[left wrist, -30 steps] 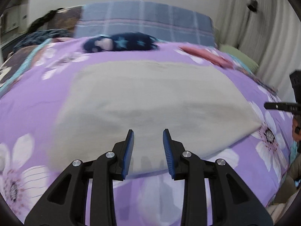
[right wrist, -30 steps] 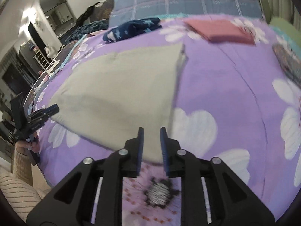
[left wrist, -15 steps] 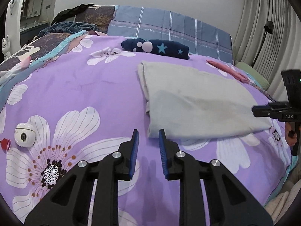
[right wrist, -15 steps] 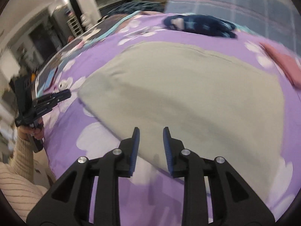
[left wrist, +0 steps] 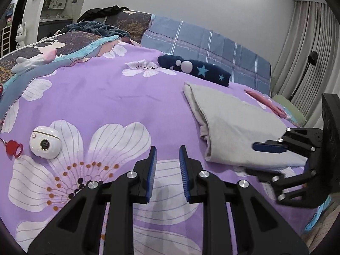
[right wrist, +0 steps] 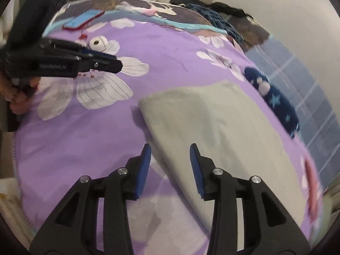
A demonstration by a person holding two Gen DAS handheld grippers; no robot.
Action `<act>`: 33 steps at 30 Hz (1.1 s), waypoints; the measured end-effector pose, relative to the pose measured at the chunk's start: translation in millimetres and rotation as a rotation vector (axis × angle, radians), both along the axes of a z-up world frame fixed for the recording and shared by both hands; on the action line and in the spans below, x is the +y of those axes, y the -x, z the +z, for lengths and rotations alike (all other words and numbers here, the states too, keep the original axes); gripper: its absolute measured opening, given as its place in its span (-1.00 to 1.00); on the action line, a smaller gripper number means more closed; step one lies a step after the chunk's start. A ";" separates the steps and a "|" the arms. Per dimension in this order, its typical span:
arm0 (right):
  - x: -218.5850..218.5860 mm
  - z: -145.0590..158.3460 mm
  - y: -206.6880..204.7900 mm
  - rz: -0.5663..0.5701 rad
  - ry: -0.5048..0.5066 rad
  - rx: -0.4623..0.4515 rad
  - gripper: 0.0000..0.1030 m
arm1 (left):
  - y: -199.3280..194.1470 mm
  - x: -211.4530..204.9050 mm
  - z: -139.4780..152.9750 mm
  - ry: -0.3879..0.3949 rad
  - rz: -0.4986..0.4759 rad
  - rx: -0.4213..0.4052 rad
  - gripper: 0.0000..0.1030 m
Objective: Fold small clothes
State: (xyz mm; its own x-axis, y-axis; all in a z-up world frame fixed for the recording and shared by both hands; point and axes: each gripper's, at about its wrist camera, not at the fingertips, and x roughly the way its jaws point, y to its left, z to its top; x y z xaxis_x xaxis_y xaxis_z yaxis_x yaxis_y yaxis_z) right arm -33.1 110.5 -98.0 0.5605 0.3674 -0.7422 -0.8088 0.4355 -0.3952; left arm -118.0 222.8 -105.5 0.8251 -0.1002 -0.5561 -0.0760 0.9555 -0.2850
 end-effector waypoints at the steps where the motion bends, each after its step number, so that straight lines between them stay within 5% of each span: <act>1: 6.1 -3.4 2.6 0.005 0.017 -0.031 -0.22 | 0.2 1.9 -0.8 0.006 0.002 -0.001 -0.56; 12: 47.1 -30.3 8.6 0.013 0.123 -0.304 -0.22 | 0.6 21.6 -11.8 0.097 0.004 -0.004 -0.55; 13: 50.4 -32.1 9.1 0.023 0.128 -0.320 -0.47 | 0.3 23.2 -12.8 0.107 0.003 -0.001 -0.55; 14: 53.2 -34.6 9.0 0.038 0.137 -0.321 -0.94 | -0.2 24.3 -12.9 0.112 0.003 0.000 -0.55; 19: 44.2 -7.6 1.3 0.011 -0.002 -0.154 -0.95 | -0.2 25.3 -12.1 0.123 -0.013 -0.005 -0.55; 23: 34.4 -1.6 -22.7 -0.008 -0.080 0.068 -0.93 | -8.0 19.0 -12.4 0.105 -0.043 0.016 -0.54; 27: 20.7 11.8 -32.2 0.040 -0.138 0.294 -0.58 | -12.2 8.0 -8.7 0.079 -0.081 0.015 -0.34; 33: -6.6 47.0 -98.3 -0.183 -0.227 0.367 -0.53 | -32.5 -11.6 -8.5 0.099 -0.191 0.045 -0.33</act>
